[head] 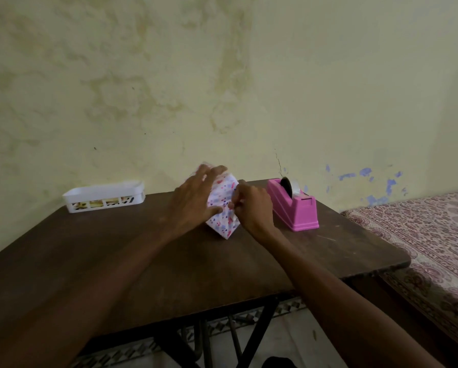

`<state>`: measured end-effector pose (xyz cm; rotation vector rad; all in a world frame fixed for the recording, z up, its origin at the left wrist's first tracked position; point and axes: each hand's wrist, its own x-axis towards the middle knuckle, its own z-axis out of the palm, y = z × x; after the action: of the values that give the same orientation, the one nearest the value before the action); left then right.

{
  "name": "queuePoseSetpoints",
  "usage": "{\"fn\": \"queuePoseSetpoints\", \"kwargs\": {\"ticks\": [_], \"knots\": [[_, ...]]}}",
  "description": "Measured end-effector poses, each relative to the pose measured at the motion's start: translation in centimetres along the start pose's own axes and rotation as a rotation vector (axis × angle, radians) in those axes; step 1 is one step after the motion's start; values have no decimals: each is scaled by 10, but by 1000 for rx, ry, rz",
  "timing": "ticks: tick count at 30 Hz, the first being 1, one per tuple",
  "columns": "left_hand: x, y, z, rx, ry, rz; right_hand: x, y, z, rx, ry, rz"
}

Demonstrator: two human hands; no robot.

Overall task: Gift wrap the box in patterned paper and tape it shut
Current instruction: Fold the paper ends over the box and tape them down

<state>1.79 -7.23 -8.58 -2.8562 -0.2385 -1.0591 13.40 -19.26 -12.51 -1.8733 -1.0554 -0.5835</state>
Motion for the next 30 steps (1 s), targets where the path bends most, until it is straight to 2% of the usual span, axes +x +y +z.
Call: {"fn": "queuePoseSetpoints", "kwargs": {"ticks": [4,8,13,15,20,26,30], "knots": [[-26,-14,-14,-53,-24,-178,-3,-32,3,-202,-68,-305],[-48,-38,-3,-69,-129,-305,-9,-52,23,-238,-127,-532],[-51,-42,-6,2,-123,-287,-3,-46,26,-149,-184,-446],[-52,-40,-6,-55,-128,-321,3,-43,23,-138,-213,-389],[-55,-41,-5,-138,-94,-369,7,-40,22,-172,-236,-413],[-51,-46,-8,-119,-85,-298,5,-18,18,-250,-460,-375],[-50,-47,-8,-114,-72,-281,4,-19,23,-249,-389,-349]]}}
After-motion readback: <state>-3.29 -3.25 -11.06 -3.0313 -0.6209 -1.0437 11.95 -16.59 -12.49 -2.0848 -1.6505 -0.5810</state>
